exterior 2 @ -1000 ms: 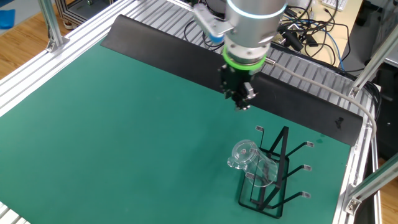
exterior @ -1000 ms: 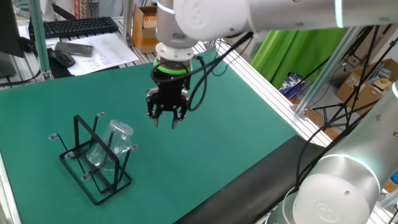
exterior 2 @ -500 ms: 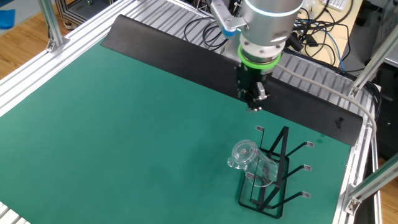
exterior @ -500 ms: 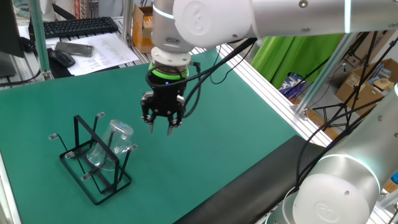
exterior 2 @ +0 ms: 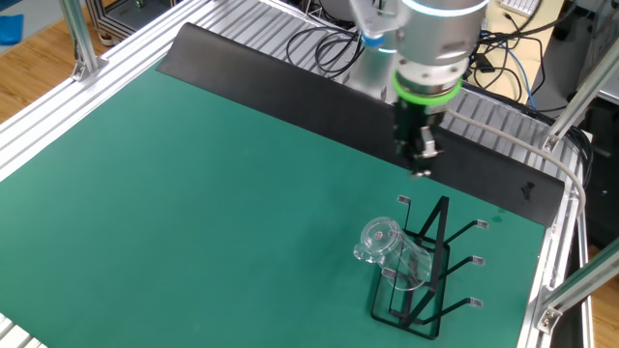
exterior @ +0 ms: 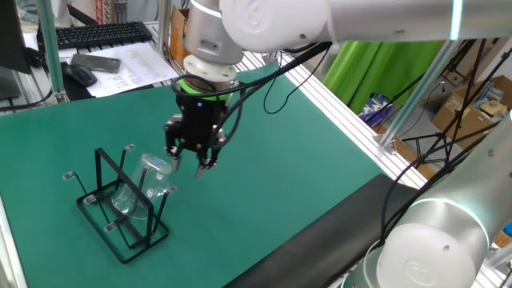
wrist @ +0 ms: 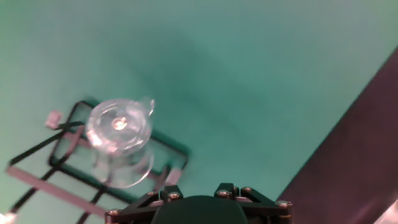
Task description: Take the cup off the cup rack
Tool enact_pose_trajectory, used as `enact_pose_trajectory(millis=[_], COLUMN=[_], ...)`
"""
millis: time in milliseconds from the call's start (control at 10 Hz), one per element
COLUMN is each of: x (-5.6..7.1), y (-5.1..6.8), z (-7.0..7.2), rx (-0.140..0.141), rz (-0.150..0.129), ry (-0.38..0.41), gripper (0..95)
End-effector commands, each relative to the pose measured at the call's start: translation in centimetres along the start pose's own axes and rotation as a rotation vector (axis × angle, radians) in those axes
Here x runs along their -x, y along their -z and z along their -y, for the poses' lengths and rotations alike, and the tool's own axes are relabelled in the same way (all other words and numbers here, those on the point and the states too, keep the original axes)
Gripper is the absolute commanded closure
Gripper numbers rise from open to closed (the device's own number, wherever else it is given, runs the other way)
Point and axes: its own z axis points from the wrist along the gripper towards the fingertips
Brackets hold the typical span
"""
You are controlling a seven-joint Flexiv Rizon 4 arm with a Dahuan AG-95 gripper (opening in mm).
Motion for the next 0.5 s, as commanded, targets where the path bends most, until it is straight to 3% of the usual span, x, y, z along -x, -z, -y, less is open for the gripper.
enact_pose_trajectory(millis=[100,200,500], x=[-2.26,-2.62,-2.80], y=[-0.13,-0.27,-0.80], z=[-0.72,-0.73,-1.04], rx=[0.045,0.050,0.038], rz=[0.040,0.051,0.098], ry=[-0.048,-0.052,-0.063], gripper=[57.0,38.0,38.0])
